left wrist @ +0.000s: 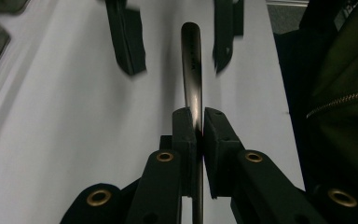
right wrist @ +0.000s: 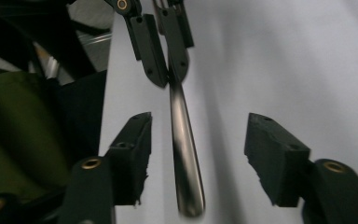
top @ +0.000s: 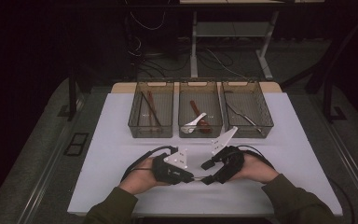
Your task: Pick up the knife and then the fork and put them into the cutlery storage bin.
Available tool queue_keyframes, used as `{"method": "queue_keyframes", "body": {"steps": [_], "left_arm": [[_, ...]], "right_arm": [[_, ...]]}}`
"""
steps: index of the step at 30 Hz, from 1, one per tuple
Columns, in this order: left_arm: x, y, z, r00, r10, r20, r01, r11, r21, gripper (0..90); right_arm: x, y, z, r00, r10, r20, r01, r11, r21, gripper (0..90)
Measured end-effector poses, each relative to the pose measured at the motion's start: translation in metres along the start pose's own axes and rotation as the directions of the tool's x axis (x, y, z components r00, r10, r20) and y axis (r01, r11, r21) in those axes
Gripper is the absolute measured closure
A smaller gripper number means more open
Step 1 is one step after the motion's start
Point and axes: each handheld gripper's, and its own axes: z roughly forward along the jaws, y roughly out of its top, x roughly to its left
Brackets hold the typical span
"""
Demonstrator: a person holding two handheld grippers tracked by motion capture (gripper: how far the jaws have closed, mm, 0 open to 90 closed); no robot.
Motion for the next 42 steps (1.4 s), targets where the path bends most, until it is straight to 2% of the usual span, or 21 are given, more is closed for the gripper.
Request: {"method": "queue_keyframes", "body": {"steps": [2,3,4,5,7,8,10,12,15,17,23,24,27,30,34,36,39,41,42], "left_arm": [[0.0,0.005,0.002,0.9998,0.02,0.002,-0.02,0.9998,0.004,83.0],[-0.001,0.007,0.003,0.9999,0.013,0.006,-0.013,0.9999,-0.001,83.0],[-0.001,0.009,0.004,0.9998,0.01,0.014,-0.01,0.9999,0.003,83.0],[-0.001,0.011,0.004,0.9996,0.023,0.015,-0.023,0.9997,0.006,82.9],[0.0,0.013,0.004,0.9989,0.045,0.007,-0.046,0.9989,0.014,82.9],[-0.001,0.014,0.005,0.9991,0.042,0.006,-0.042,0.999,0.015,82.9],[0.0,0.014,0.002,0.9991,0.04,0.011,-0.04,0.9991,-0.013,89.4],[-0.001,0.014,0.003,0.9993,0.038,0.004,-0.038,0.9993,-0.006,89.4],[-0.001,0.013,0.003,0.9994,0.034,0.009,-0.034,0.9994,-0.001,89.3],[-0.002,0.012,0.003,0.9998,0.016,0.013,-0.016,0.9998,-0.015,89.4],[0.001,0.007,-0.007,0.9998,-0.02,-0.003,0.019,0.9981,-0.059,89.3],[0.002,0.005,-0.009,0.9996,-0.025,-0.009,0.024,0.9977,-0.064,89.3],[0.001,0.0,-0.016,0.9986,-0.049,-0.019,0.047,0.9944,-0.094,89.1],[0.001,-0.007,-0.022,0.9953,-0.091,-0.032,0.086,0.9869,-0.137,88.9],[0.001,-0.02,-0.028,0.9852,-0.156,-0.071,0.143,0.9768,-0.159,84.1],[0.001,-0.026,-0.031,0.9773,-0.193,-0.088,0.175,0.9682,-0.179,80.2],[0.0,-0.037,-0.035,0.9592,-0.252,-0.129,0.225,0.9553,-0.192,73.0],[-0.001,-0.045,-0.036,0.9465,-0.285,-0.152,0.252,0.946,-0.204,69.0],[-0.002,-0.048,-0.037,0.9382,-0.304,-0.165,0.267,0.9394,-0.215,66.9]], "right_arm": [[-0.001,0.002,0.004,0.9994,0.018,-0.03,-0.017,1.0,0.026,47.7],[-0.003,0.001,0.005,0.9988,0.012,-0.047,-0.01,0.999,0.035,50.2],[-0.003,0.001,0.007,0.9969,0.029,-0.073,-0.027,0.999,0.037,53.7],[-0.004,0.0,0.009,0.9958,0.026,-0.087,-0.022,0.998,0.051,58.2],[-0.004,-0.001,0.012,0.9929,0.025,-0.116,-0.018,0.998,0.067,76.4],[-0.005,-0.002,0.012,0.9913,0.003,-0.132,0.006,0.998,0.07,79.5],[-0.004,-0.002,0.012,0.9928,-0.016,-0.118,0.025,0.997,0.071,86.5],[-0.004,-0.003,0.013,0.9932,-0.024,-0.113,0.033,0.996,0.079,86.6],[-0.004,-0.003,0.011,0.9948,-0.029,-0.097,0.035,0.998,0.058,86.6],[-0.003,-0.002,0.008,0.995,-0.022,-0.098,0.027,0.999,0.044,86.6],[-0.009,-0.005,-0.002,0.999,-0.039,-0.021,0.04,0.999,0.037,86.6],[-0.01,-0.005,-0.005,0.9996,-0.026,-0.012,0.027,0.999,0.031,86.6],[-0.014,-0.007,-0.015,0.9997,-0.016,0.021,0.016,1.0,0.002,86.6],[-0.018,-0.01,-0.027,0.998,-0.003,0.063,0.005,1.0,-0.03,86.6],[-0.024,-0.014,-0.044,0.992,0.016,0.125,-0.009,0.998,-0.059,86.6],[-0.027,-0.016,-0.054,0.9858,0.04,0.163,-0.027,0.996,-0.08,86.6],[-0.031,-0.018,-0.067,0.9766,0.055,0.208,-0.034,0.994,-0.105,86.6],[-0.033,-0.019,-0.076,0.9703,0.092,0.224,-0.062,0.989,-0.133,86.6],[-0.034,-0.02,-0.08,0.967,0.1,0.234,-0.066,0.987,-0.148,86.6]]}}
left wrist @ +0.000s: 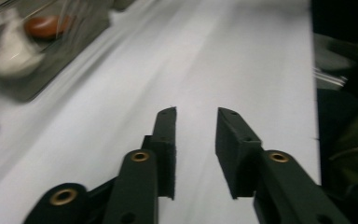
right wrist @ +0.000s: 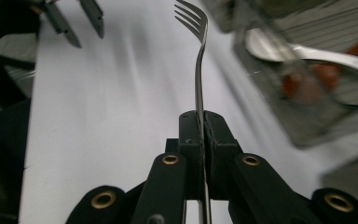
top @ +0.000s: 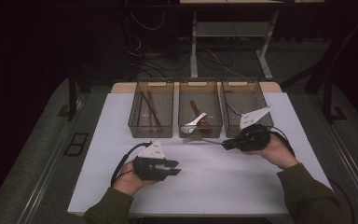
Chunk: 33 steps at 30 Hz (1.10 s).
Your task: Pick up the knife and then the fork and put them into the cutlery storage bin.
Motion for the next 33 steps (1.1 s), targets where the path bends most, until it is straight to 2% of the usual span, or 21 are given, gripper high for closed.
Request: {"method": "queue_keyframes", "body": {"steps": [4,9,13,18,21,23,25,29,31,33], "left_arm": [[0.002,-0.012,-0.007,0.9978,-0.049,-0.045,0.048,0.9986,-0.025,58.3],[0.001,-0.026,-0.01,0.9931,-0.094,-0.07,0.092,0.9953,-0.029,47.7],[-0.001,-0.036,-0.014,0.9895,-0.111,-0.092,0.109,0.9937,-0.027,40.3],[-0.002,-0.047,-0.018,0.9833,-0.129,-0.128,0.127,0.9916,-0.023,30.7],[-0.001,-0.052,-0.019,0.9786,-0.146,-0.145,0.144,0.9893,-0.024,23.7],[0.001,-0.053,-0.019,0.9759,-0.154,-0.155,0.152,0.9881,-0.023,17.8],[0.002,-0.053,-0.017,0.9736,-0.164,-0.159,0.162,0.9864,-0.029,13.4],[0.001,-0.054,-0.015,0.9713,-0.168,-0.168,0.165,0.9858,-0.03,4.5],[0.002,-0.054,-0.014,0.9709,-0.163,-0.175,0.162,0.9865,-0.022,0.1],[0.002,-0.054,-0.013,0.9691,-0.163,-0.185,0.162,0.9865,-0.022,0.0]], "right_arm": [[-0.011,-0.001,-0.016,0.9969,0.039,0.068,-0.037,0.999,-0.033,86.6],[-0.028,-0.005,-0.034,0.9866,0.083,0.14,-0.073,0.994,-0.079,86.6],[-0.041,-0.008,-0.049,0.9732,0.129,0.19,-0.107,0.986,-0.125,86.6],[-0.059,-0.014,-0.064,0.9479,0.196,0.251,-0.158,0.974,-0.165,86.6],[-0.07,-0.019,-0.07,0.9205,0.24,0.309,-0.194,0.966,-0.171,86.6],[-0.078,-0.023,-0.073,0.8987,0.276,0.34,-0.223,0.957,-0.187,86.5],[-0.085,-0.027,-0.074,0.8696,0.315,0.38,-0.257,0.946,-0.195,86.5],[-0.097,-0.031,-0.07,0.8178,0.365,0.445,-0.31,0.931,-0.194,86.5],[-0.101,-0.033,-0.067,0.7967,0.389,0.463,-0.335,0.921,-0.198,86.5],[-0.105,-0.033,-0.064,0.7805,0.403,0.478,-0.353,0.915,-0.196,86.5]]}}
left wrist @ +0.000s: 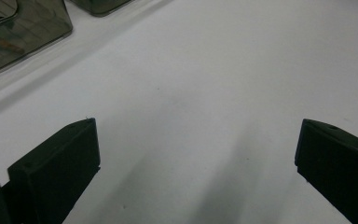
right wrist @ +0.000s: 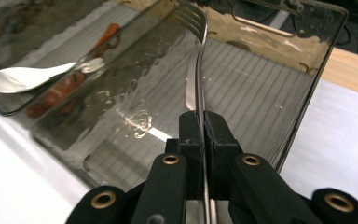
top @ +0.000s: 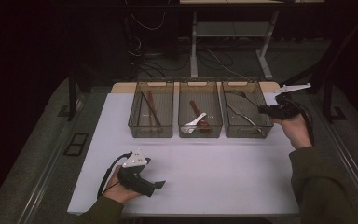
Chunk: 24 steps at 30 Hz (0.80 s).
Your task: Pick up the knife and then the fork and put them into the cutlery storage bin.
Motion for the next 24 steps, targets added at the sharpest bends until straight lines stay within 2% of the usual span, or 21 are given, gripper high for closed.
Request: {"method": "queue_keyframes", "body": {"steps": [13,17,19,24], "left_arm": [[0.002,0.0,0.002,1.0,0.007,-0.001,-0.007,0.9999,0.014,0.0],[0.003,-0.001,0.002,0.9999,0.013,0.001,-0.013,0.9997,0.019,0.0],[0.003,-0.001,0.002,0.9999,0.016,0.001,-0.016,0.9997,0.021,0.0],[0.004,-0.001,0.001,0.9999,0.015,-0.001,-0.015,0.9998,0.013,0.0]], "right_arm": [[0.003,0.004,0.03,0.9983,0.0,0.058,-0.005,0.996,0.092,86.4],[0.007,0.006,0.038,0.9984,0.003,0.056,-0.009,0.993,0.12,86.0],[0.009,0.006,0.04,0.9981,-0.012,0.061,0.003,0.991,0.136,85.3],[0.009,0.007,0.041,0.9984,-0.005,0.057,-0.002,0.992,0.124,71.2]]}}
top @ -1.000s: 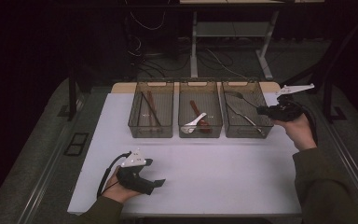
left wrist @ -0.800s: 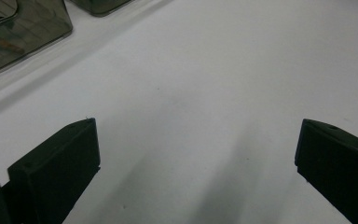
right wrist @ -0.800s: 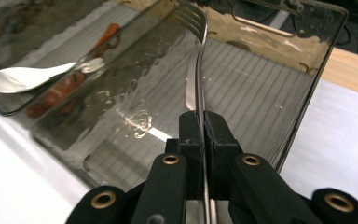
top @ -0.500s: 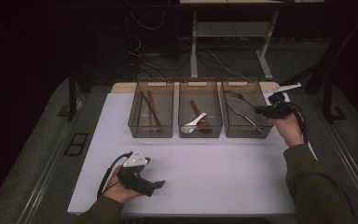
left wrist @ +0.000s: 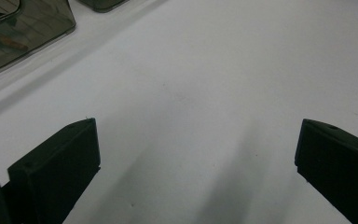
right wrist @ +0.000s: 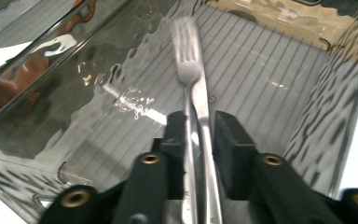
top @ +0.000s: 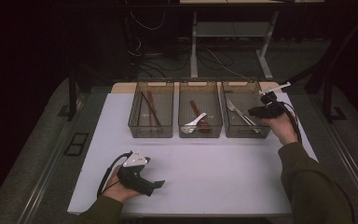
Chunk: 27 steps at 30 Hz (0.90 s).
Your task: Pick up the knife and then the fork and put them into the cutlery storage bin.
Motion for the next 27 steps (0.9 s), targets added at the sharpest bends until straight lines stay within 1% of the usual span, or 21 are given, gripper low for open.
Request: {"method": "queue_keyframes", "body": {"steps": [2,4,7,10,13,17,20,21,22,24,27], "left_arm": [[0.0,0.0,0.0,1.0,-0.008,0.0,0.008,0.9999,-0.007,0.0],[0.0,0.0,0.0,1.0,-0.009,-0.002,0.009,0.9999,-0.01,0.0],[0.0,0.0,0.0,1.0,-0.009,-0.001,0.009,0.9999,-0.011,0.0],[0.0,0.0,0.0,1.0,-0.009,-0.001,0.009,0.9999,-0.01,0.0],[0.0,0.0,0.0,1.0,-0.008,0.0,0.008,0.9999,-0.011,0.0],[0.0,0.0,-0.001,0.9999,-0.01,0.0,0.01,0.9999,-0.013,0.0],[-0.001,0.0,-0.001,0.9999,-0.011,0.0,0.011,0.9999,-0.01,0.0],[-0.001,0.0,-0.001,0.9999,-0.011,-0.001,0.011,0.9999,-0.01,0.0],[0.0,0.0,-0.001,0.9999,-0.011,0.0,0.011,0.9999,-0.01,0.0],[0.0,0.0,-0.002,0.9999,-0.011,0.002,0.011,0.9999,-0.011,0.0],[0.0,0.0,-0.002,0.9999,-0.011,0.003,0.011,0.9999,-0.01,0.0]], "right_arm": [[-0.001,0.0,-0.001,1.0,0.006,0.002,-0.006,1.0,-0.01,64.7],[-0.002,-0.001,-0.003,0.9995,0.021,-0.023,-0.022,0.999,-0.026,57.0],[-0.003,-0.002,-0.007,0.999,0.024,-0.038,-0.026,0.999,-0.044,49.7],[-0.003,-0.004,-0.011,0.9985,0.009,-0.054,-0.012,0.998,-0.054,43.7],[0.001,-0.005,-0.017,0.9976,-0.012,-0.068,0.007,0.997,-0.08,38.3],[0.008,-0.008,-0.021,0.9969,-0.059,-0.051,0.054,0.994,-0.098,32.5],[0.012,-0.01,-0.022,0.9953,-0.069,-0.067,0.061,0.991,-0.117,28.1],[0.013,-0.012,-0.024,0.9949,-0.065,-0.077,0.055,0.991,-0.125,26.7],[0.015,-0.013,-0.025,0.9948,-0.068,-0.075,0.057,0.989,-0.139,24.8],[0.018,-0.015,-0.026,0.9948,-0.068,-0.076,0.056,0.987,-0.151,20.7],[0.021,-0.018,-0.029,0.9935,-0.074,-0.086,0.059,0.984,-0.168,18.5]]}}
